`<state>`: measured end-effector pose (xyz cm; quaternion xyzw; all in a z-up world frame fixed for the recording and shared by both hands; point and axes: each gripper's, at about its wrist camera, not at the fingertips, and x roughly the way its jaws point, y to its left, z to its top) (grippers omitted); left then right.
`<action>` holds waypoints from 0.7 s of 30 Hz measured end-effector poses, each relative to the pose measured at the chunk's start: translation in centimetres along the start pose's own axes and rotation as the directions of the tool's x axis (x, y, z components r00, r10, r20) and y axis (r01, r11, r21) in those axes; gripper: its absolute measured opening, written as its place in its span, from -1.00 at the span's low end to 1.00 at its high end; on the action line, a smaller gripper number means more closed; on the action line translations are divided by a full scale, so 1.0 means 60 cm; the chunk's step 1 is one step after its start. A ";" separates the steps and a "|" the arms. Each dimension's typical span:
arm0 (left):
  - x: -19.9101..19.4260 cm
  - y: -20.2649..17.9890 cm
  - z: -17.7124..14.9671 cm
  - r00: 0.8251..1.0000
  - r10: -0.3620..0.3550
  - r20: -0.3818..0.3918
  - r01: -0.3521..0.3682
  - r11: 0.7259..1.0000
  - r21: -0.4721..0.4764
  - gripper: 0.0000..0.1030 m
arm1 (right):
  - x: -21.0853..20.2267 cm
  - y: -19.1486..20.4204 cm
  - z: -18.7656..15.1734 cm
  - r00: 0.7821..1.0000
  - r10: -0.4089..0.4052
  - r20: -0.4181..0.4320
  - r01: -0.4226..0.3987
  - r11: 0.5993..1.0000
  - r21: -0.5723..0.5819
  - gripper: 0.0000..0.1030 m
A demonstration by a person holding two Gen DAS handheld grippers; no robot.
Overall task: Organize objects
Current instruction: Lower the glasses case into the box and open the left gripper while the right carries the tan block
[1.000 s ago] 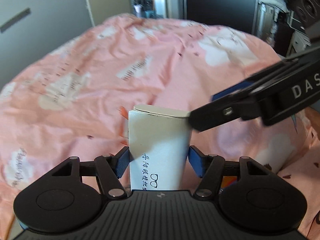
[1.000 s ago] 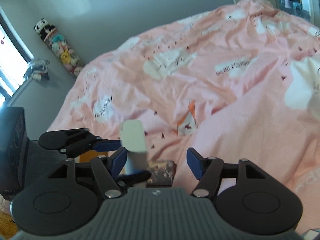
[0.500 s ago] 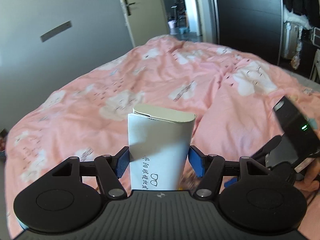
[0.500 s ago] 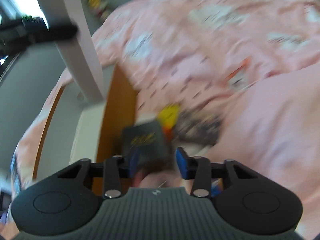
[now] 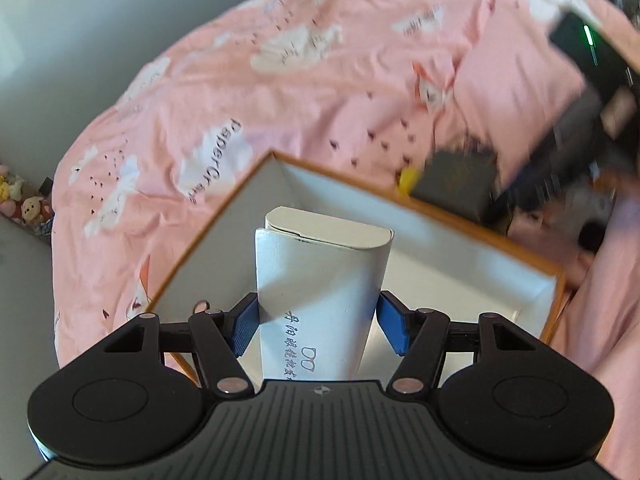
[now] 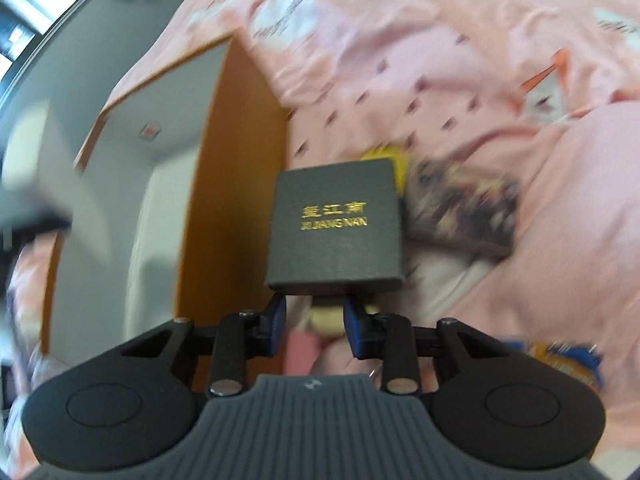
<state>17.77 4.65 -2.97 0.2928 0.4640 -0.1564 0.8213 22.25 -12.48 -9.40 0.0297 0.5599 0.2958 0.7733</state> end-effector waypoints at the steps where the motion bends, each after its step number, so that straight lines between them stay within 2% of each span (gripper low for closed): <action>1: 0.008 -0.002 -0.003 1.000 -0.003 -0.012 0.003 1.000 0.012 0.42 | 0.000 -0.003 0.006 0.999 -0.031 0.021 0.031 1.000 0.004 -0.22; 3: 0.023 -0.007 -0.012 0.999 -0.002 -0.034 0.004 0.999 0.046 0.41 | 0.003 -0.005 0.015 0.996 -0.081 0.036 0.081 0.997 0.001 -0.04; 4: 0.032 -0.011 -0.015 0.999 0.003 -0.044 0.000 0.997 0.074 0.41 | 0.005 -0.005 0.018 0.995 -0.091 0.029 0.091 0.996 -0.009 0.13; 6: 0.050 -0.019 -0.020 0.998 0.014 -0.067 -0.006 0.993 0.119 0.40 | 0.012 -0.002 0.017 0.995 -0.095 0.001 0.095 0.995 -0.024 0.29; 8: 0.069 -0.023 -0.023 0.997 0.014 -0.078 -0.003 0.989 0.149 0.39 | 0.021 0.003 0.011 0.994 -0.099 -0.039 0.097 0.994 -0.046 0.29; 11: 0.079 -0.022 -0.016 0.999 0.008 -0.038 -0.002 0.985 0.174 0.38 | 0.040 0.006 0.009 0.990 -0.110 -0.086 0.105 0.993 -0.060 0.28; 13: 0.089 -0.020 -0.010 1.000 0.003 -0.016 0.000 0.984 0.177 0.38 | 0.049 0.004 0.007 0.988 -0.112 -0.104 0.107 0.993 -0.054 0.21; 14: 0.095 -0.020 -0.008 1.000 0.000 -0.002 0.000 0.984 0.181 0.38 | 0.052 0.002 0.007 0.988 -0.111 -0.107 0.106 0.993 -0.048 0.19; 17: 0.113 -0.019 0.000 1.000 -0.001 0.018 -0.002 0.983 0.186 0.37 | 0.053 -0.004 0.008 0.990 -0.081 -0.113 0.078 0.997 -0.025 -0.06; 21: 0.141 -0.022 0.002 1.000 -0.007 0.005 0.006 0.975 0.224 0.37 | 0.035 -0.002 0.010 0.992 -0.084 -0.091 0.081 0.996 -0.032 -0.07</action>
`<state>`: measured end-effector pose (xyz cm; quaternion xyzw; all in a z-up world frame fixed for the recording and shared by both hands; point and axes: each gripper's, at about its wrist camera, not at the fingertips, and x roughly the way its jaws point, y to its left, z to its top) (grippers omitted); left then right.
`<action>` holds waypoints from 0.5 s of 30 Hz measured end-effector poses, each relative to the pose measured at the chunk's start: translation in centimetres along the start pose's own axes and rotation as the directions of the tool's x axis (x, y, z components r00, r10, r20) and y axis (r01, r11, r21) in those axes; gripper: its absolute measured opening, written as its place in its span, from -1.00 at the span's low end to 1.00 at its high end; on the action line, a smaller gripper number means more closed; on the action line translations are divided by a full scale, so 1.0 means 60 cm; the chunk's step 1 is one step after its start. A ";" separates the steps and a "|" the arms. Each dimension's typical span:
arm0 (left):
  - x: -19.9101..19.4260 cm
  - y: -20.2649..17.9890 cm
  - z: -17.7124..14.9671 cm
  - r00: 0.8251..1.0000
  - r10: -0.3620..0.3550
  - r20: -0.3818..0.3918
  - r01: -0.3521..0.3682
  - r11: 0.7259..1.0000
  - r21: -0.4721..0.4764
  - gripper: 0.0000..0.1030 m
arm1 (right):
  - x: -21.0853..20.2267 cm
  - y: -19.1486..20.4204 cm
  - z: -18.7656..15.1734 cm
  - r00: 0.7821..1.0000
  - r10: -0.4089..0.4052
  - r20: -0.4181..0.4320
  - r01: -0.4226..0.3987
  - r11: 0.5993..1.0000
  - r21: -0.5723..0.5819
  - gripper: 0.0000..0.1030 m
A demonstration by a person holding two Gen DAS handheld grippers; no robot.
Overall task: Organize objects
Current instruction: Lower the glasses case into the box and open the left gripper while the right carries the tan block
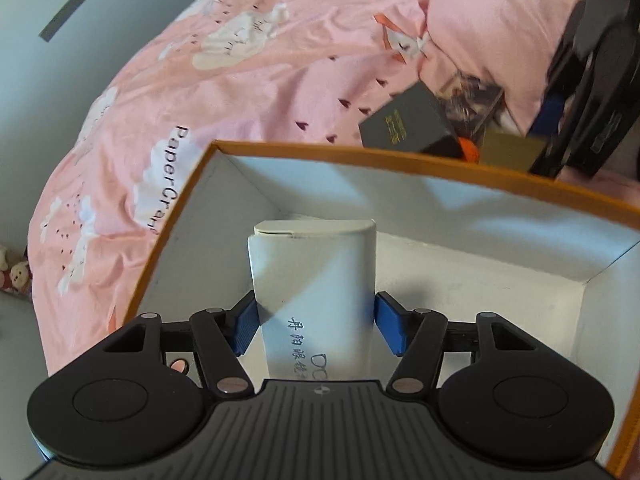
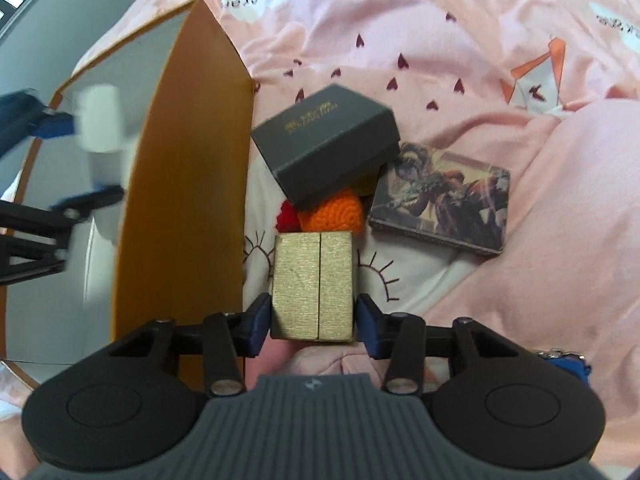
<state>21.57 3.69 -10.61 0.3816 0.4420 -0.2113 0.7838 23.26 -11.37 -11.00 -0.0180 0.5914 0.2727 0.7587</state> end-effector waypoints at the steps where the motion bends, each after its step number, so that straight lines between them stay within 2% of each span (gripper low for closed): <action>1: 0.008 -0.003 -0.001 1.000 -0.005 -0.011 0.005 1.000 0.025 0.37 | -0.010 -0.001 0.001 1.000 0.003 0.009 -0.003 1.000 0.003 -0.07; 8: 0.048 -0.015 -0.012 0.998 -0.007 -0.062 0.018 0.984 0.175 0.36 | -0.098 0.008 0.021 0.992 0.054 0.113 -0.054 0.999 0.004 -0.07; 12: 0.069 -0.021 -0.023 0.996 0.041 -0.083 -0.015 0.954 0.299 0.36 | -0.152 0.031 0.049 0.972 0.108 0.207 -0.105 0.994 -0.023 -0.07; 15: 0.081 -0.023 -0.033 0.995 0.059 -0.078 -0.028 0.934 0.356 0.36 | -0.175 0.059 0.071 0.957 0.150 0.250 -0.136 0.988 -0.072 -0.07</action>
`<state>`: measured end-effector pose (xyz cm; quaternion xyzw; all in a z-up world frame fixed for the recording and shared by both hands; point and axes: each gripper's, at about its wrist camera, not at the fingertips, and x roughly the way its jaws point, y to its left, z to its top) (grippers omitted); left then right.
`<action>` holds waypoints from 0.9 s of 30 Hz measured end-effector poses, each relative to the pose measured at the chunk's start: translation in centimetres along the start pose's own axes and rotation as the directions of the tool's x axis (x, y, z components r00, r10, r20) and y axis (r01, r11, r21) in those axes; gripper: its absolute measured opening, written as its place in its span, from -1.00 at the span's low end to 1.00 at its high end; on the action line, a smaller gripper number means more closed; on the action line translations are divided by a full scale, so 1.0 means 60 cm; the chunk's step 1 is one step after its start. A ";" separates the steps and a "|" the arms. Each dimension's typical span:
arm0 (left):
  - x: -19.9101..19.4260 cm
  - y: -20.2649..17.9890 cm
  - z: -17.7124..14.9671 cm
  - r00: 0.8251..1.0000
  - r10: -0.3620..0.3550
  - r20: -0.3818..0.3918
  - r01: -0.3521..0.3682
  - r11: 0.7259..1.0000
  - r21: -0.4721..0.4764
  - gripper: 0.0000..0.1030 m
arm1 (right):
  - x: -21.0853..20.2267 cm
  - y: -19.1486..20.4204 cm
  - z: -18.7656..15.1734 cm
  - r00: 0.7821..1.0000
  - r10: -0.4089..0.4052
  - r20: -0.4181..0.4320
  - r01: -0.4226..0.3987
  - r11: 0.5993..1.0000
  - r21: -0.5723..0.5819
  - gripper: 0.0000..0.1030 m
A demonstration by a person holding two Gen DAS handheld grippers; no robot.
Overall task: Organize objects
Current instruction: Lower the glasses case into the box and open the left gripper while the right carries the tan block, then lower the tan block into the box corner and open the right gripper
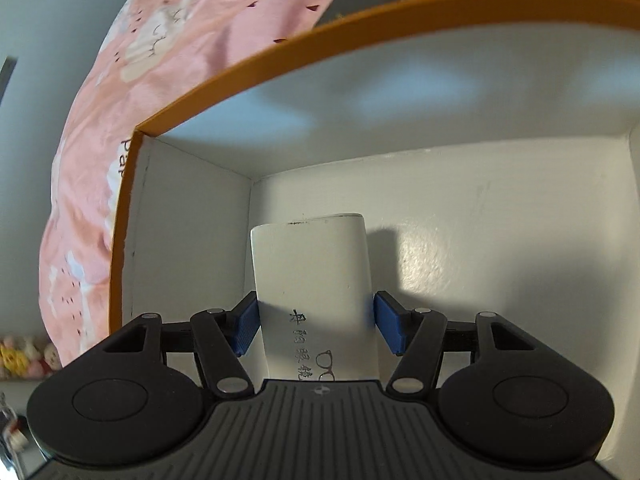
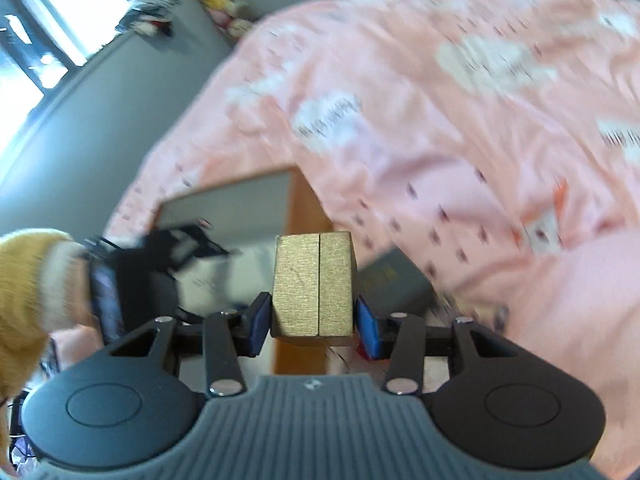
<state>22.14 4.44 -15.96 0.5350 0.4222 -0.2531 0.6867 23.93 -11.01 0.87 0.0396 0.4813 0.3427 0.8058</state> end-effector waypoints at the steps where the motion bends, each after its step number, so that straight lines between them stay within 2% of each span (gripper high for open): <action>1: 0.004 -0.003 -0.001 1.000 0.013 0.000 -0.013 1.000 0.018 0.36 | 0.003 0.010 0.009 1.000 0.012 0.004 -0.012 1.000 -0.015 -0.07; 5: 0.020 -0.015 -0.007 0.995 0.100 0.011 -0.101 0.989 0.105 0.45 | 0.033 0.052 0.032 1.000 0.025 0.005 -0.025 0.997 -0.077 -0.07; 10: 0.026 -0.020 -0.013 0.988 0.153 0.032 -0.155 0.984 0.092 0.51 | 0.085 0.082 0.053 1.000 0.014 -0.019 -0.016 0.991 -0.134 -0.07; 12: 0.027 -0.030 -0.018 0.970 0.237 0.053 -0.243 0.959 0.144 0.61 | 0.098 0.095 0.060 1.000 0.002 -0.012 -0.004 0.985 -0.174 -0.08; 14: 0.029 -0.034 -0.021 0.955 0.292 0.054 -0.297 0.936 0.188 0.61 | 0.108 0.106 0.068 1.000 -0.002 -0.012 -0.001 0.980 -0.199 -0.08; 16: 0.027 -0.028 -0.023 0.959 0.280 0.034 -0.281 0.943 0.178 0.61 | 0.122 0.111 0.075 1.000 -0.002 -0.028 -0.004 0.979 -0.203 -0.08; 21: 0.021 0.005 -0.025 0.984 0.178 0.003 -0.177 0.982 0.069 0.59 | 0.158 0.132 0.085 0.998 -0.030 -0.057 0.016 0.974 -0.225 -0.08; 27: 0.041 0.015 -0.032 0.988 0.144 -0.055 -0.137 0.984 0.115 0.53 | 0.219 0.149 0.093 0.982 -0.176 -0.072 0.148 0.943 -0.298 -0.08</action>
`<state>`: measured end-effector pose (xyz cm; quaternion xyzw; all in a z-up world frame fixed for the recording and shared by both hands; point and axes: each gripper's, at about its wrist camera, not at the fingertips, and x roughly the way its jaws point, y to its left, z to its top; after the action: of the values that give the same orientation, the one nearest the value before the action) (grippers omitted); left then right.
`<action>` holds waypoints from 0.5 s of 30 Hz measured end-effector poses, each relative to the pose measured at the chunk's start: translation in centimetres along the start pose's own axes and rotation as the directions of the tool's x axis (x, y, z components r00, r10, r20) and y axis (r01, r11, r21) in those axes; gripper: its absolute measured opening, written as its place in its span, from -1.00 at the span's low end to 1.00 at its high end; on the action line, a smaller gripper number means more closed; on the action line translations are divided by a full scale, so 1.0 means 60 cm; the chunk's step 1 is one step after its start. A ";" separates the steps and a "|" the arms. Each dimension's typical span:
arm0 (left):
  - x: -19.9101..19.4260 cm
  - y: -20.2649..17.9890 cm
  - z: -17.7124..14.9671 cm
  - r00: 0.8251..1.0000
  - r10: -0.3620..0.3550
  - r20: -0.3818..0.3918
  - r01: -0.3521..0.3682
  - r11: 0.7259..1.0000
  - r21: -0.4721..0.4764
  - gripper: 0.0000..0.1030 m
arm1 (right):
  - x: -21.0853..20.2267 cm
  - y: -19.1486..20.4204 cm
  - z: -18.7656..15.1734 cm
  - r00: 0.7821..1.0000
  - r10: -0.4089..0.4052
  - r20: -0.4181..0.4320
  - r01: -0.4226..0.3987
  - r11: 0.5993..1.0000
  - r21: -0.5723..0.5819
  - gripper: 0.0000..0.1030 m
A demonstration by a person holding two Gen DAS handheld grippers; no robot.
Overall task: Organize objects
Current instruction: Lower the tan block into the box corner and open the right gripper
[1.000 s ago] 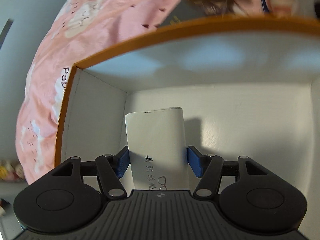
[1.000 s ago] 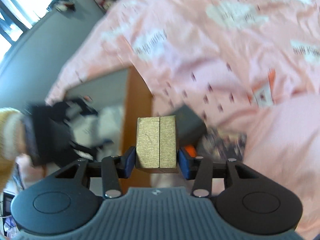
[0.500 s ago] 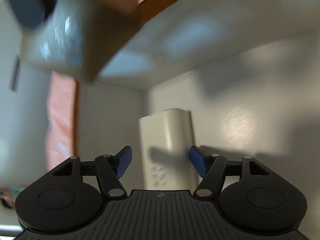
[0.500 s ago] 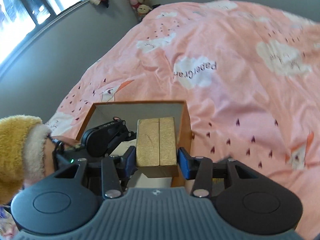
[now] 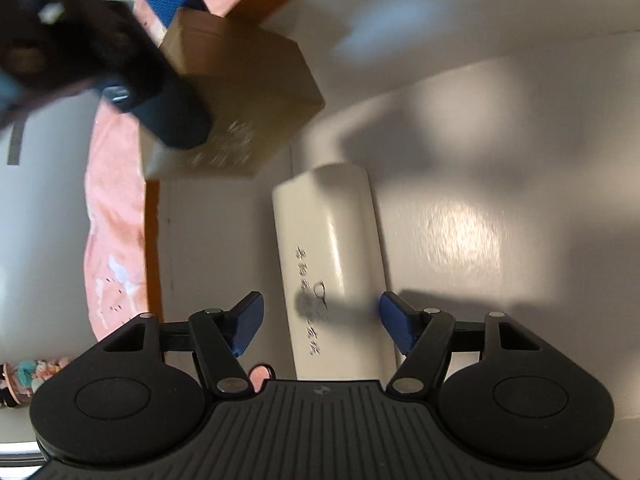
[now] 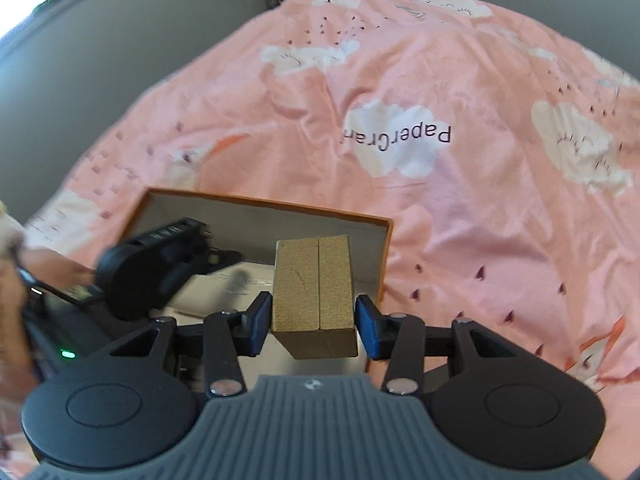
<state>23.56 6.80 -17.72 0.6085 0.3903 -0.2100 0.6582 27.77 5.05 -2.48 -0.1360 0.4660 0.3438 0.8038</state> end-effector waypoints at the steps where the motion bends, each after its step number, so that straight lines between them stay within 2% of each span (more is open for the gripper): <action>1: 0.003 0.003 -0.001 1.000 -0.002 -0.006 0.002 1.000 -0.004 0.53 | 0.008 0.003 0.002 1.000 -0.015 -0.009 0.015 1.000 -0.012 -0.08; 7: 0.015 0.019 -0.002 1.000 0.009 -0.023 -0.010 0.998 -0.059 0.47 | 0.045 0.019 0.013 0.996 -0.076 -0.036 0.073 0.995 -0.061 -0.08; 13: 0.013 0.019 0.002 1.000 0.014 -0.005 -0.015 0.998 -0.061 0.40 | 0.068 0.036 0.022 0.986 -0.167 -0.030 0.164 0.983 -0.085 -0.09; 15: 0.007 0.022 0.005 0.999 0.031 0.025 -0.029 0.997 -0.073 0.40 | 0.075 0.039 0.023 0.982 -0.182 -0.040 0.178 0.980 -0.090 -0.10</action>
<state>24.87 6.85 -17.22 0.5874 0.3798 -0.1936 0.6879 28.57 9.42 -5.32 -0.2202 0.4556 0.2860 0.8137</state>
